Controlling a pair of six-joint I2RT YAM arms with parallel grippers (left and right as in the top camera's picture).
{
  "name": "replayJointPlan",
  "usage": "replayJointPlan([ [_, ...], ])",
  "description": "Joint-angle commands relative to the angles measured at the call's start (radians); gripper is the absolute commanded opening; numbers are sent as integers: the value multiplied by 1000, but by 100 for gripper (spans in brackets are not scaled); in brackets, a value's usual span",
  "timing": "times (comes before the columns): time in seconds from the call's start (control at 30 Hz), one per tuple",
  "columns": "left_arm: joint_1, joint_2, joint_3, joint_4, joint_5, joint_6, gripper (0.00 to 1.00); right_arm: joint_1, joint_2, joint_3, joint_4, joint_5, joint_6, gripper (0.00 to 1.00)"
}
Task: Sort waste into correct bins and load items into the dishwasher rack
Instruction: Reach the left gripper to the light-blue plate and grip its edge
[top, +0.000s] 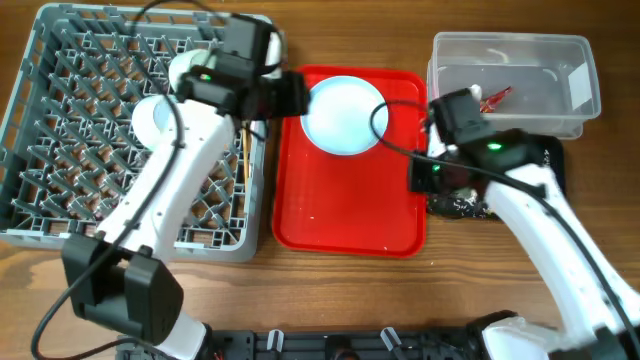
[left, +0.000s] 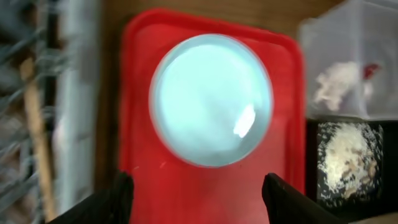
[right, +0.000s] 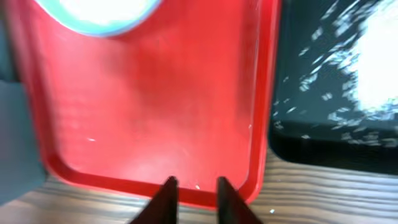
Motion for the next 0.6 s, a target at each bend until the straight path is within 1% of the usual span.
replayJointPlan([
  [0.0,-95,35,1,64,-84,80,72,-71,-76,76,-58,95,27,38],
  [0.03,-119,46,1,85,-117,80,76,-104,-93,85,-74,95,27,41],
  [0.13,-167,82,1,140,-130,89,78,-209,-128,93,-106,95,26,45],
  [0.17,-179,95,1,154,-130,100,80,-246,-133,93,-109,95,25,54],
  [0.2,-194,115,1,172,-130,106,80,-292,-135,93,-114,94,19,61],
  [0.23,-211,138,1,194,-130,106,80,-336,-136,93,-120,89,4,71],
  [0.27,-223,157,1,211,-130,107,81,-365,-136,93,-120,60,-40,74],
  [0.33,-242,196,1,243,-129,126,81,-407,-136,93,-124,3,-95,78],
  [0.37,-251,214,1,256,-130,137,81,-418,-136,93,-126,-2,-101,82],
  [0.4,-269,252,1,276,-130,159,82,-424,-136,93,-126,-3,-109,83],
  [0.5,-296,316,1,293,-130,160,84,-424,-136,93,-126,-4,-108,85],
  [0.57,-319,367,1,293,-130,202,85,-424,-136,93,-128,-4,-108,86],
])
